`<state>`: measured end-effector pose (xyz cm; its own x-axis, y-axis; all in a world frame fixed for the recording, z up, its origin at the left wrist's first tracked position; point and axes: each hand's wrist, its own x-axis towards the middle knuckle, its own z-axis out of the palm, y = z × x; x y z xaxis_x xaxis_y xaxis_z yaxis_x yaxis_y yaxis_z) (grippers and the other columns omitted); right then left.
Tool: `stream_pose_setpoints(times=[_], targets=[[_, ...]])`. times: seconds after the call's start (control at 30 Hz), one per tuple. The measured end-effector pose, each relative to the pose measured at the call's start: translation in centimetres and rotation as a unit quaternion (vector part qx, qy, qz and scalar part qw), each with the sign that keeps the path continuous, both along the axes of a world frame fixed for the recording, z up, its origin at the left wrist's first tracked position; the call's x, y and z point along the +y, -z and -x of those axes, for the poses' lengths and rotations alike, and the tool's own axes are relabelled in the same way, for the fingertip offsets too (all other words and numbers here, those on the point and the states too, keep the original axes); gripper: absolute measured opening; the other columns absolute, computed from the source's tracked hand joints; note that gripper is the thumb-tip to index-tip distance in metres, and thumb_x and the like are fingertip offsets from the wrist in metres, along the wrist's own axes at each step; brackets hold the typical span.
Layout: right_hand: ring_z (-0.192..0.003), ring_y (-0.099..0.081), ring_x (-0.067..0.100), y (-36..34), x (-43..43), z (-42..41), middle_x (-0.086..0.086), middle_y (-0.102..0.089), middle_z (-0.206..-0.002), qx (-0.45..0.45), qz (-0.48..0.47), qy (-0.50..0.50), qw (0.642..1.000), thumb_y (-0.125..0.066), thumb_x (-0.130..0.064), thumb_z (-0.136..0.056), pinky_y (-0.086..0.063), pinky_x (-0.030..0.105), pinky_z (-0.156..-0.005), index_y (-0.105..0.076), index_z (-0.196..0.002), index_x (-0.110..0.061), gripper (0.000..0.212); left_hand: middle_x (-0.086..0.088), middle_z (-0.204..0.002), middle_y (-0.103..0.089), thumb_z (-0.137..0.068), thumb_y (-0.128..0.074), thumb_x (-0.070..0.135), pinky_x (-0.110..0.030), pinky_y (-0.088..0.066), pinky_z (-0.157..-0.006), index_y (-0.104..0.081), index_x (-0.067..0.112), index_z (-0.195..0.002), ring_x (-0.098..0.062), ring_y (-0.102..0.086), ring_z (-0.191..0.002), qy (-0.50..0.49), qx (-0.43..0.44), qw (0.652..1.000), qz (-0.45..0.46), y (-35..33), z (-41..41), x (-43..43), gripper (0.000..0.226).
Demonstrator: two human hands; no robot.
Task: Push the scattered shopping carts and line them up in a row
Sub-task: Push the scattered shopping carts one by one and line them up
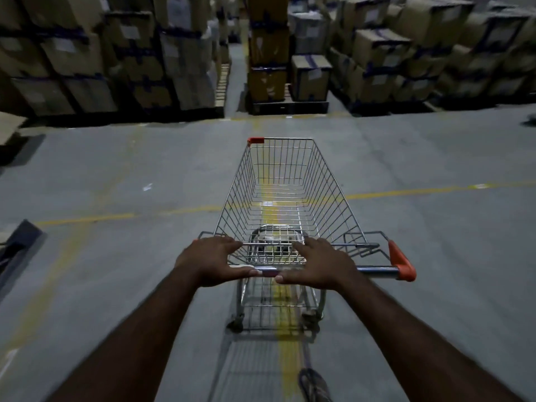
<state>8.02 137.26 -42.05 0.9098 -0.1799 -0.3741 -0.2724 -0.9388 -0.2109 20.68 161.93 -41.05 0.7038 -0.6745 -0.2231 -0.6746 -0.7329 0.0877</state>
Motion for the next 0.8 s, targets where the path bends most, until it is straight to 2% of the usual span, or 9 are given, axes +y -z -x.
stream_pose_setpoints(times=[0.1,0.37,0.57,0.8], targets=[[-0.155,-0.01,0.024,-0.1,-2.3,1.5,-0.002,-0.014,-0.17,-0.005,0.002,0.03,1.0,-0.036,-0.107,-0.054,-0.026,0.06,-0.118,-0.019,-0.16,-0.038,0.127,0.013,-0.153,-0.046,-0.064,-0.028,0.103,-0.042,-0.039,-0.109,-0.041,0.038,-0.151,-0.014,-0.041,-0.14,0.033,0.0,0.999,-0.004,-0.4,0.3,-3.2,0.109],[-0.153,-0.018,0.024,-0.4,-9.6,4.9,-0.001,-0.022,-0.168,-0.02,0.009,0.088,0.996,-0.04,-0.104,-0.058,-0.03,0.056,-0.117,-0.026,-0.158,-0.034,0.123,0.011,-0.149,-0.05,-0.064,-0.028,0.105,-0.041,-0.043,-0.105,-0.045,0.037,-0.148,-0.016,-0.046,-0.137,0.102,-0.008,0.995,-0.002,-0.1,0.4,-12.6,0.11],[-0.151,-0.023,0.025,-0.2,-16.4,6.4,0.001,-0.029,-0.165,-0.026,0.012,0.131,0.991,-0.044,-0.103,-0.059,-0.032,0.053,-0.115,-0.031,-0.157,-0.034,0.121,0.012,-0.151,-0.048,-0.055,-0.017,0.109,-0.04,-0.042,-0.107,-0.045,0.037,-0.148,-0.015,-0.045,-0.138,0.14,-0.008,0.99,0.007,0.1,0.2,-20.8,0.121],[-0.153,-0.019,0.026,0.1,-25.4,7.4,0.0,-0.025,-0.167,-0.035,0.018,0.169,0.985,-0.04,-0.105,-0.057,-0.031,0.056,-0.115,-0.029,-0.158,-0.035,0.123,0.013,-0.149,-0.051,-0.056,-0.021,0.109,-0.037,-0.044,-0.106,-0.048,0.036,-0.147,-0.013,-0.047,-0.136,0.177,-0.011,0.984,0.021,0.7,-0.6,-31.4,0.12]])
